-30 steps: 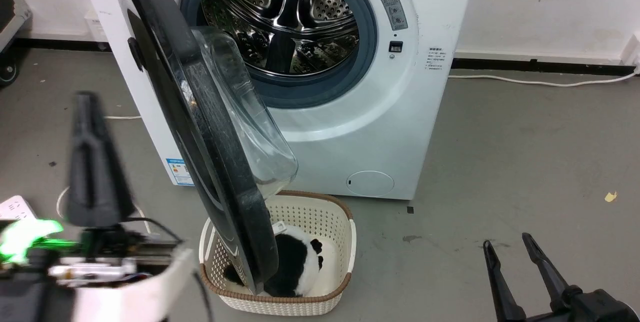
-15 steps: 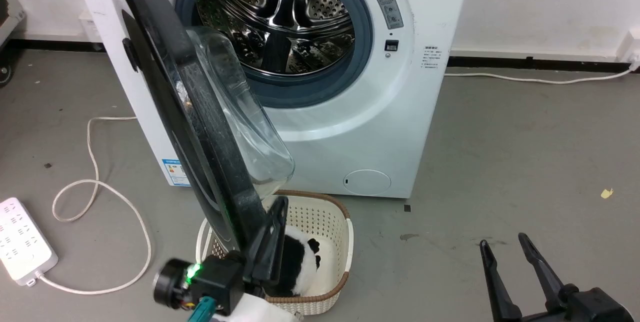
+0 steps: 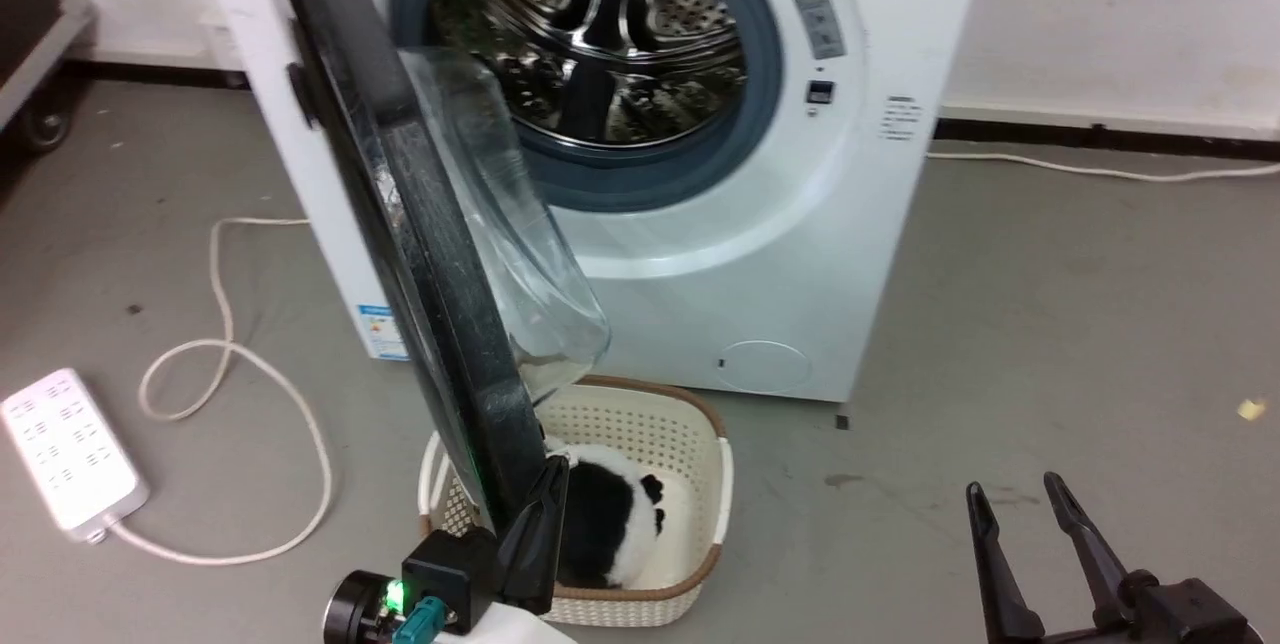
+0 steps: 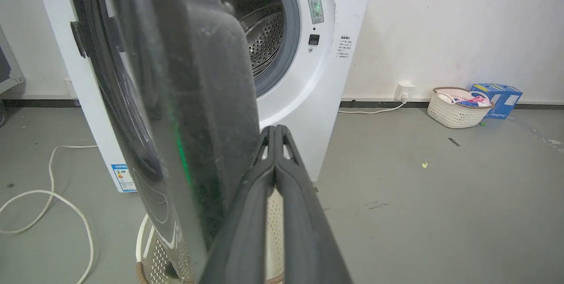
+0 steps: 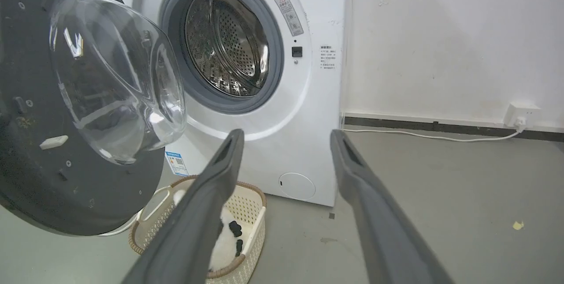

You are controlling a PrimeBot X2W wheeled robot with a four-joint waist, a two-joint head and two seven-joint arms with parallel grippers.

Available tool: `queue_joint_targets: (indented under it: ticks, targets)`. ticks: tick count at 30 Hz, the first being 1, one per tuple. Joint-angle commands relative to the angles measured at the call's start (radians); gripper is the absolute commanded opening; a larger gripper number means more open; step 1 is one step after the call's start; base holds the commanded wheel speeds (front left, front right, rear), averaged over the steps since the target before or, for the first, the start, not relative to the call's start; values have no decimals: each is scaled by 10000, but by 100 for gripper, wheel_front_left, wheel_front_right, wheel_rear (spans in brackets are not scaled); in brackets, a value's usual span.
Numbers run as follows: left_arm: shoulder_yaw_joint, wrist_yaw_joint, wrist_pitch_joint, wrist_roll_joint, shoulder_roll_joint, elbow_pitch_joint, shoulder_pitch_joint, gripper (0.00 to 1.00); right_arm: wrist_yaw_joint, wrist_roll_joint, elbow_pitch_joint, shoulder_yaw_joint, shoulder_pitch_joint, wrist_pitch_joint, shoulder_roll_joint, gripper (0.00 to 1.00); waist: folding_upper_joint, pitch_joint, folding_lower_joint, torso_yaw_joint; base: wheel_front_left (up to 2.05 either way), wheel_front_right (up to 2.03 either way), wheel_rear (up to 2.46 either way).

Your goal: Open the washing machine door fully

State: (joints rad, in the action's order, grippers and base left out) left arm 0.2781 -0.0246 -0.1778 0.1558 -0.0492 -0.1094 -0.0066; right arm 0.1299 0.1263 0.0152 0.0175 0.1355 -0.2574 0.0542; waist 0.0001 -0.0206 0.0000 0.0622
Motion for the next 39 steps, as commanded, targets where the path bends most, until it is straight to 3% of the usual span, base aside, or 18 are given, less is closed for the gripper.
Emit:
queue_joint_targets:
  ticks: [1,11,21,33,39]
  targets:
    - [-154,-120,-59,75,-134,-151,-142,0,8,49,24,34,34,-43,-39,100,-1,-24,0,349,0,0,0]
    - [-697,-290,-4,313,-600,-279,-289,0,8,84,55,207,53,-43,-39,100,-1,89,0,1777,0,0,0]
    - [-2245,-730,164,1057,-1388,-329,-871,0,8,-164,-6,280,-269,-43,-39,100,-1,1128,0,2859,0,0,0]
    - [-3569,-752,234,1933,-2288,-1496,-2499,0,8,-952,-299,385,-925,271,-38,100,-1,2611,0,3319,0,0,0]
    - [-4267,-544,208,2568,-2867,-2575,-3645,0,8,-1115,-597,302,-1055,526,131,100,-1,3162,0,3330,0,0,0]
